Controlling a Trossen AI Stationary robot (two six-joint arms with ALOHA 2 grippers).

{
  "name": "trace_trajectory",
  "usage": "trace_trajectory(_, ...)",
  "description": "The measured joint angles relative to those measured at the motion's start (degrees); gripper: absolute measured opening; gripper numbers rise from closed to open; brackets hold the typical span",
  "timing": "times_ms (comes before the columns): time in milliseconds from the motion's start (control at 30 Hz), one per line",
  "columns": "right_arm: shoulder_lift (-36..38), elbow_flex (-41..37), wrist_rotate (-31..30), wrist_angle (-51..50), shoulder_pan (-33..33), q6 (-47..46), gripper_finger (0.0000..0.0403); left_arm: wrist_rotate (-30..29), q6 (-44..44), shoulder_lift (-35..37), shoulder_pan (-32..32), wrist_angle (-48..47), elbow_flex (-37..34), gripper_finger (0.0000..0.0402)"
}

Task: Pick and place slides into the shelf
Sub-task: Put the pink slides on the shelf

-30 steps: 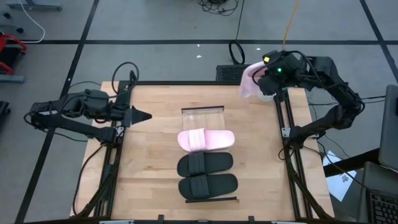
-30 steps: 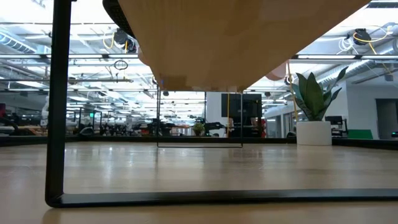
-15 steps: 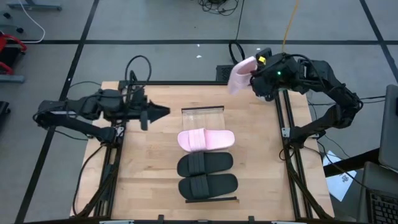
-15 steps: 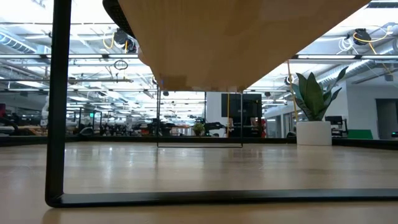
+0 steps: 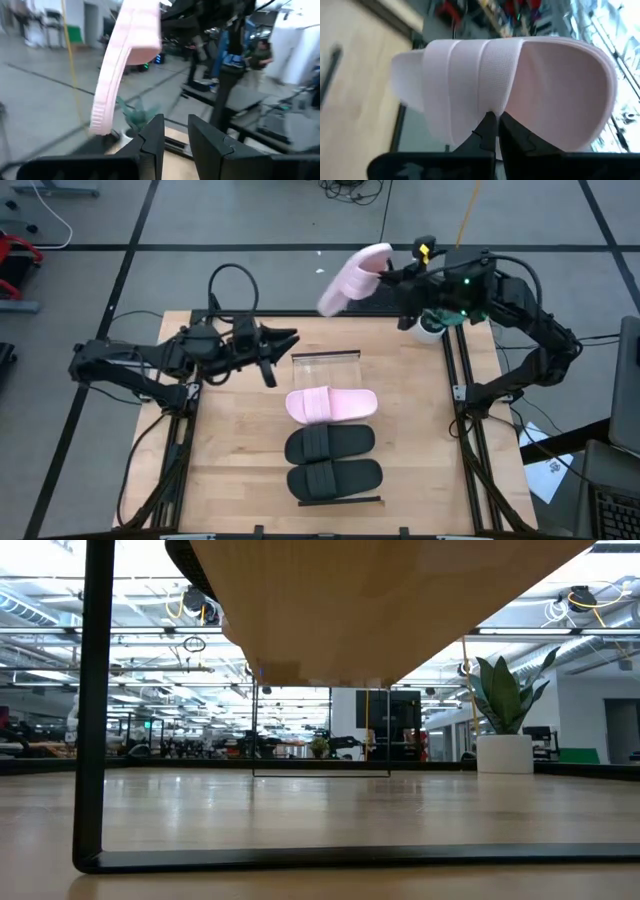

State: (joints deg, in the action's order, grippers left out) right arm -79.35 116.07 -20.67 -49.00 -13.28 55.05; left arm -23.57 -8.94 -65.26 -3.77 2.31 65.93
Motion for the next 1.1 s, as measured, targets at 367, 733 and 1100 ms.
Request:
trace_trajectory(367,-0.6,0.0,4.2,1.4,0.0,0.9,0.0000,-6.1,16.2,-1.1,0.0,12.0,0.0,0.0083)
trace_trajectory(733,-2.7,0.0,14.8,0.1,1.3,-0.4,0.0000,-5.9,11.2,-0.1,2.9,13.7,1.3,0.0083)
trace_trajectory(1100,-7.8,0.0,14.8,-3.9,3.8,2.7,0.0000,13.7,-10.7,-1.0,10.0,-4.4,11.1,0.0083)
